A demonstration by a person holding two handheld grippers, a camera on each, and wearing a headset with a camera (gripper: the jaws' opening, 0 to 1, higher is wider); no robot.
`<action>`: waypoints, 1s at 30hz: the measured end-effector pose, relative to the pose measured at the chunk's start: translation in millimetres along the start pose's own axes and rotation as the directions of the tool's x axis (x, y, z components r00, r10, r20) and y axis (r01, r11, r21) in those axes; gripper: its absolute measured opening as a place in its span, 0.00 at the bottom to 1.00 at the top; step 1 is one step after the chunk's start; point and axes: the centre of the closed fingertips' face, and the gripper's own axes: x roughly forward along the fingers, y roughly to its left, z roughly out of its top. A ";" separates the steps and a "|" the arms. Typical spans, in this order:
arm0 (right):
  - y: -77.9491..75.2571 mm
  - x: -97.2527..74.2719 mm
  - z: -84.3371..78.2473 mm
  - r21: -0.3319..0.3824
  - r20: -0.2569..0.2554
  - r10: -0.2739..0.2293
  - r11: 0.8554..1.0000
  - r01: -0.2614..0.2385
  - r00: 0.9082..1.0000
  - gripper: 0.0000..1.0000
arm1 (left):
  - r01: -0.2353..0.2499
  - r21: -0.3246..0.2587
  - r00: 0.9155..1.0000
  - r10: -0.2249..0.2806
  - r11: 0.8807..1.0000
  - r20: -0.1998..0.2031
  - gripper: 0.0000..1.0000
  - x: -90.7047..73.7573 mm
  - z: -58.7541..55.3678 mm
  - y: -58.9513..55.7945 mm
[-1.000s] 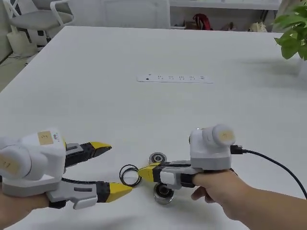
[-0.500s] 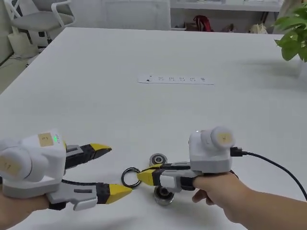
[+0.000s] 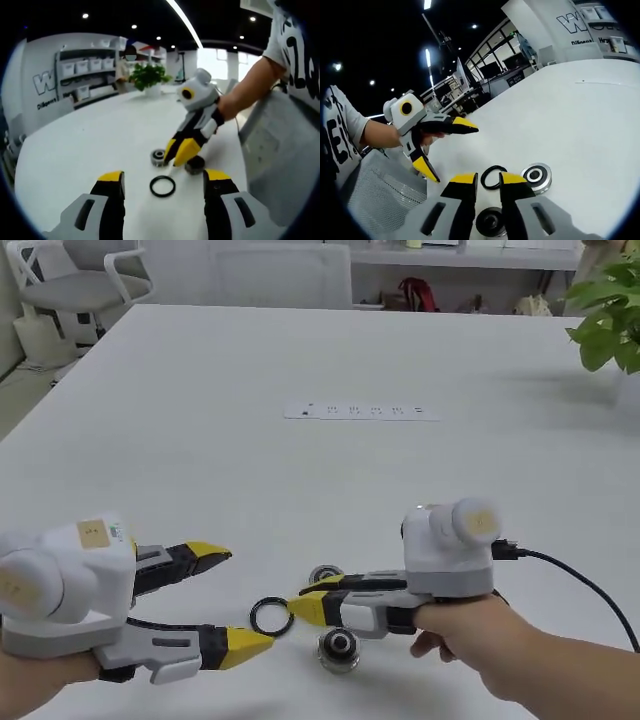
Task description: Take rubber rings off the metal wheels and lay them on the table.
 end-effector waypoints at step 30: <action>10.4 -62.5 31.5 -0.259 0.035 -0.030 0.965 0.038 0.999 0.42 | 0.026 -0.019 0.999 -0.026 0.999 0.019 0.70 -15.3 27.5 1.3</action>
